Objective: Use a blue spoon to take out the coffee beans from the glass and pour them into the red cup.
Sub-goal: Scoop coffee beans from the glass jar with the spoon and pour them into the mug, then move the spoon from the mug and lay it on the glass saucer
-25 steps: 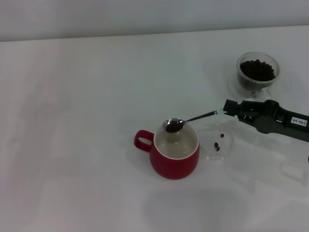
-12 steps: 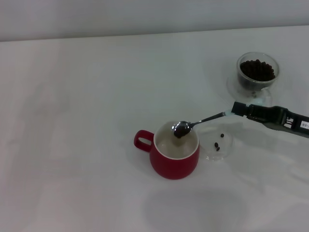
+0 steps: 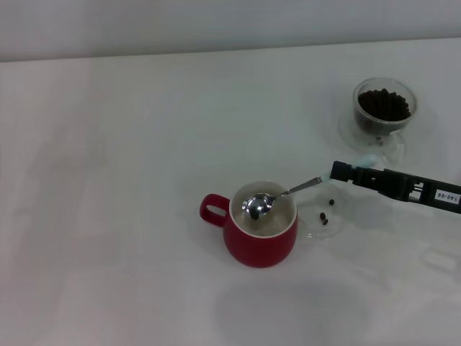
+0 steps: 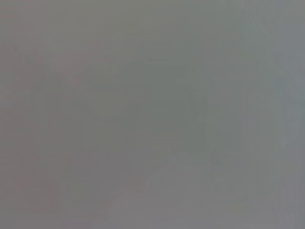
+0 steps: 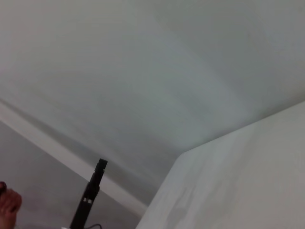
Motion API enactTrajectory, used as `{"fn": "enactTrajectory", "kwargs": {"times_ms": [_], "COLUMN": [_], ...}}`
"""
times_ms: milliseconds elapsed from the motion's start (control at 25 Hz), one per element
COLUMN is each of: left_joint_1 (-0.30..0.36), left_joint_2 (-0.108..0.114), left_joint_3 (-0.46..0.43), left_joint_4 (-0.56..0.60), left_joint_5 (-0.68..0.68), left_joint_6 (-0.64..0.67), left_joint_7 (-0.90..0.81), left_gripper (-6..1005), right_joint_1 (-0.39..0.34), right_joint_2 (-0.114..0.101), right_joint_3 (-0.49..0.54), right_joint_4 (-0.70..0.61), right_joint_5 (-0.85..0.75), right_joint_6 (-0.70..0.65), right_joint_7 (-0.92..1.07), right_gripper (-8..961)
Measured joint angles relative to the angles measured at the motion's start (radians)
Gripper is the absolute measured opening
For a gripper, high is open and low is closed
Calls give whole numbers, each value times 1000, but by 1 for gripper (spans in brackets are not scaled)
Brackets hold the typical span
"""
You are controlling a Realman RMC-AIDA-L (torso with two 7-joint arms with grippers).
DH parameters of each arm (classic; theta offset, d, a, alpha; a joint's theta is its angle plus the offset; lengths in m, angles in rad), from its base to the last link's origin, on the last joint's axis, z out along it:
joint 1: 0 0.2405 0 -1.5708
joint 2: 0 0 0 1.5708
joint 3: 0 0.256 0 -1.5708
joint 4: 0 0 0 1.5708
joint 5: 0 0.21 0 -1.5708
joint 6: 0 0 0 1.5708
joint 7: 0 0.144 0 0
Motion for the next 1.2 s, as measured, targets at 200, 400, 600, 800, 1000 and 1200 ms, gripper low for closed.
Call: {"fn": "enactTrajectory", "kwargs": {"times_ms": [200, 400, 600, 800, 1000, 1200], "left_joint_1": [0, 2, 2, 2, 0, -9], "left_joint_2": [0, 0, 0, 1, 2, 4], "left_joint_3": [0, 0, -1, -4, -7, -8], "left_joint_4": [0, 0, 0, 0, 0, 0], "left_joint_5": [0, -2, -4, -5, -6, -6], "left_joint_6": [2, 3, 6, 6, 10, 27], "left_joint_7": [0, 0, 0, 0, 0, 0], "left_gripper": [503, 502, 503, 504, 504, 503], "right_joint_1": [4, 5, 3, 5, -23, -81], "right_joint_2": [2, 2, -7, -23, -63, -113], "right_joint_3": [7, 10, 13, 89, 141, 210], "right_joint_4": [0, -1, -14, -7, -2, 9], "right_joint_5": [-1, 3, 10, 29, 27, 22], "right_joint_6": [-29, -55, -18, 59, 53, 23], "right_joint_7": [-39, -67, -117, -31, 58, 48], "right_gripper": [140, 140, 141, 141, 141, 142]}}
